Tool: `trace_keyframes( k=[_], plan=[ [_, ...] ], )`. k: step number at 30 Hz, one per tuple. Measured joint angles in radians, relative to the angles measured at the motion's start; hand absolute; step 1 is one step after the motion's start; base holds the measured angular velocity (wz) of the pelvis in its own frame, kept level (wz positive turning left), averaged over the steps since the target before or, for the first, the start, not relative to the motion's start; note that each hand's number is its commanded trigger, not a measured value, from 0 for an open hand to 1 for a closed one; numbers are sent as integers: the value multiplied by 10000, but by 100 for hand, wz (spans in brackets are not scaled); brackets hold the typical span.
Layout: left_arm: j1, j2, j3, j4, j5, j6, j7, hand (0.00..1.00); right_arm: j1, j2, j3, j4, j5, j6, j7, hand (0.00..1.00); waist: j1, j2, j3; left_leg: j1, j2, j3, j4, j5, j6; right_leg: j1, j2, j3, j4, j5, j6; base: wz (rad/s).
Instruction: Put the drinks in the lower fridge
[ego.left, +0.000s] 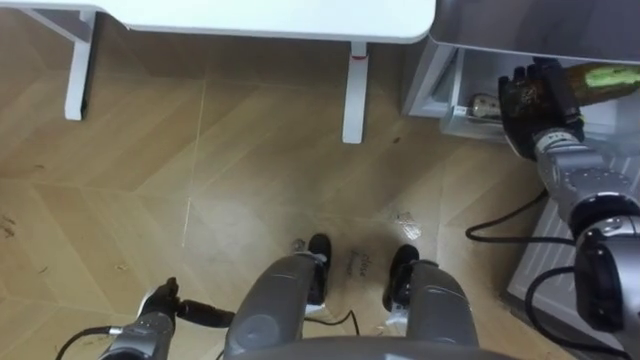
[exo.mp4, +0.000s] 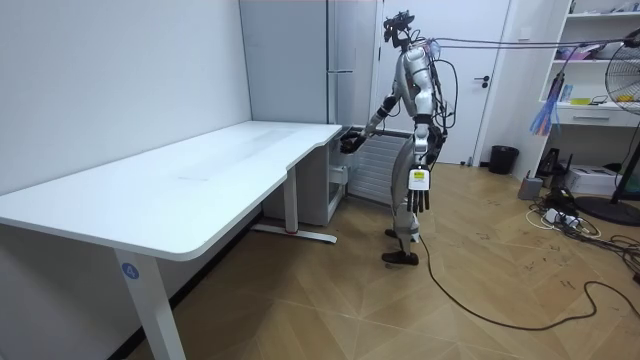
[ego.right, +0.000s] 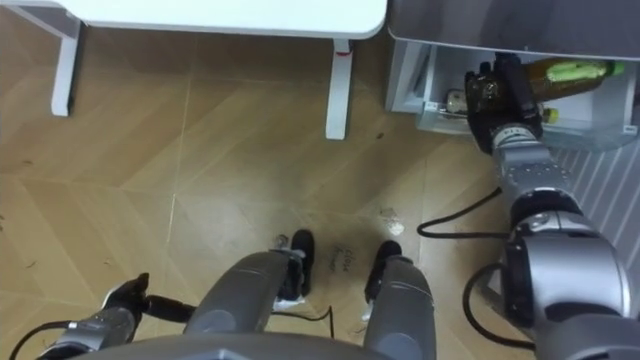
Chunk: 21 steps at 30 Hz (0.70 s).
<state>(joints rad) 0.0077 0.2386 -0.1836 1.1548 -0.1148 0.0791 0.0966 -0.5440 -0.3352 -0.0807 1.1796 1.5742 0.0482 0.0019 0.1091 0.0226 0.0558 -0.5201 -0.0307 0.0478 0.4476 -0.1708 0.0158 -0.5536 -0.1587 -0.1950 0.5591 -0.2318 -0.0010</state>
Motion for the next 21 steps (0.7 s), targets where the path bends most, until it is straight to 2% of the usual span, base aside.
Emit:
trace_keyframes(
  k=[5,21],
  plan=[
    [-44,36,0,-3,6,31,0,0,-9,-61,-121,5,-23,172,-2,0,17,0,0,11,0,1,22,2,2,-5,-6,11,58,0,-1,0],
    [-190,49,19,-6,1,25,-116,0,-59,-113,-201,5,-55,175,117,0,44,24,-15,11,7,31,135,7,12,-17,-8,44,230,10,-20,0]
  ],
)
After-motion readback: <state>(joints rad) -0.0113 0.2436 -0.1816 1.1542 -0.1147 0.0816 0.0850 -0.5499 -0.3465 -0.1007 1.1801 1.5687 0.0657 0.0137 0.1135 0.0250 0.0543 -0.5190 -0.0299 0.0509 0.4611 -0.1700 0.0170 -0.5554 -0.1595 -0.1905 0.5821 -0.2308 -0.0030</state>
